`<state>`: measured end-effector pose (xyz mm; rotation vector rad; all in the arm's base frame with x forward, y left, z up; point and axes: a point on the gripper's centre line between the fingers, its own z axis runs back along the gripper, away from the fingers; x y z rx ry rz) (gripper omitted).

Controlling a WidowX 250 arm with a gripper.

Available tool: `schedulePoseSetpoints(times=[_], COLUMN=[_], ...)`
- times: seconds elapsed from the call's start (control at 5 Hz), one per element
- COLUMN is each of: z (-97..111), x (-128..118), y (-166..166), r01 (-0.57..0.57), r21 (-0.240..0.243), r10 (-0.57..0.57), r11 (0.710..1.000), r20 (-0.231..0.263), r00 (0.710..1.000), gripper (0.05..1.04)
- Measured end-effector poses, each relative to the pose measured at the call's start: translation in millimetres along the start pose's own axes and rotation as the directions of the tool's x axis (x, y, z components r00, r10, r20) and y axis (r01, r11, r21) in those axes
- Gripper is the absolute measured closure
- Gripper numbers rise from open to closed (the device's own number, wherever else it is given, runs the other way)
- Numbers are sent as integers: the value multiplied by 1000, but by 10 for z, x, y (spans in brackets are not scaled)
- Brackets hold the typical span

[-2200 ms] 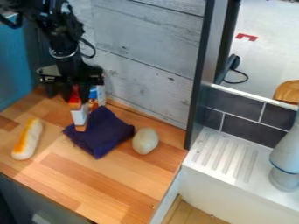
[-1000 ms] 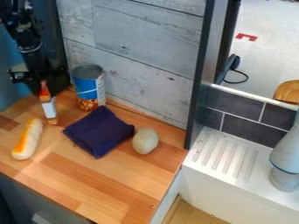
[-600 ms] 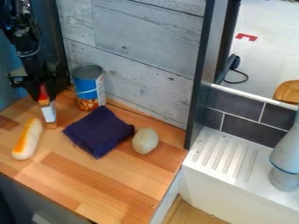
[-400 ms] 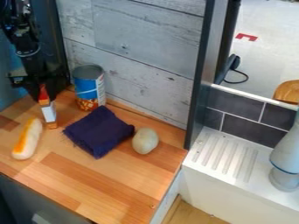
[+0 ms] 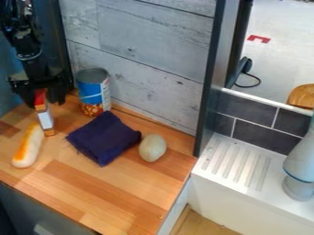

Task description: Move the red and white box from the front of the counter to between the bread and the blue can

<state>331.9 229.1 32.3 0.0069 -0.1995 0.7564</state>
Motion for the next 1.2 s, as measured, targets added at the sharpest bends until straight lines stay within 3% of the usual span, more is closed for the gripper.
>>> schedulePoseSetpoints(times=[0.4,0.8,1.0,1.2], z=[-17,188,463,659], x=[-56,-67,-175,-440], y=[-4,-52,-146,-83], r01=[1,6,55,68], r21=[-3,-12,27,70], r10=[-1,-5,-56,-66], r11=[1000,1000,998,995], r20=[-10,21,23,-34], r00=[1000,1000,998,997], gripper=[83,83,83,83])
